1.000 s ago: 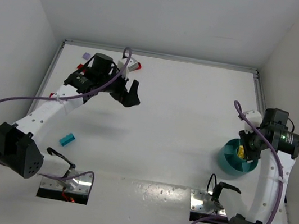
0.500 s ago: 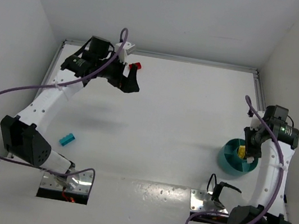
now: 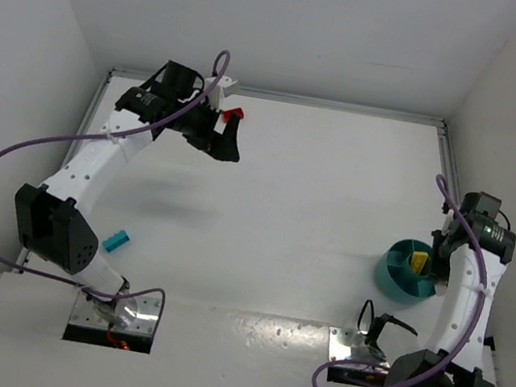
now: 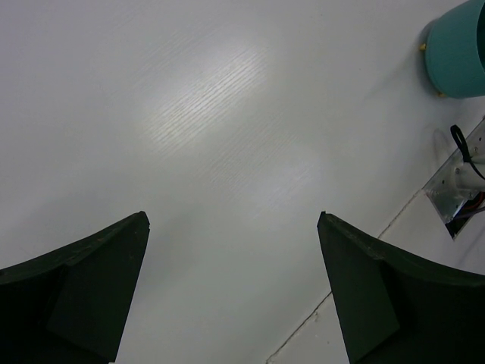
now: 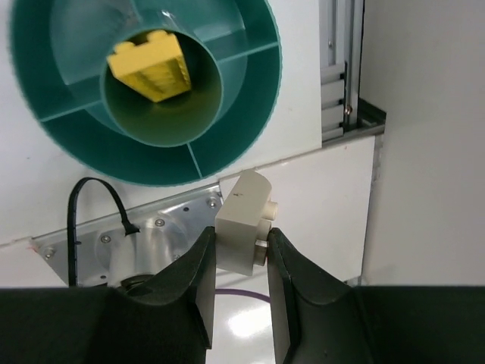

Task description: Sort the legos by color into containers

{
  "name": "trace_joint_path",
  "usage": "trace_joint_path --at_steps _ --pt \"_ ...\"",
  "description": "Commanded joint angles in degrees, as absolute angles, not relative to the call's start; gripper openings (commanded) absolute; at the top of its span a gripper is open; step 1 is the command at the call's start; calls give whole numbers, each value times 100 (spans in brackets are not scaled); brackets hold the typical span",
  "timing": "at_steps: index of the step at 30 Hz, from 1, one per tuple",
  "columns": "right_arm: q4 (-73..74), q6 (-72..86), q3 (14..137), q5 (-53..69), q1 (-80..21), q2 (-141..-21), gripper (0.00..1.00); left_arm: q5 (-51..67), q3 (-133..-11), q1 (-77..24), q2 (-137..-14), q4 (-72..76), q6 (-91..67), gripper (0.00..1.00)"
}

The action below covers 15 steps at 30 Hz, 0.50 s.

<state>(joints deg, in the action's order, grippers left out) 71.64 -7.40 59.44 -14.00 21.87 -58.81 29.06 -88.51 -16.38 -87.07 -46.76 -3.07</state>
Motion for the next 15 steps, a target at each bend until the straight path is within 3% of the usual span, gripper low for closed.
trace_joint_path --at_steps 1,15 --pt "6970 -528 5757 -1688 2328 -5888 0 2970 -9175 -1564 -8780 -4685 -264 100" --pt "6399 -360 5862 -835 2883 -6187 0 3023 -9229 -1564 -8833 -4685 -264 100"
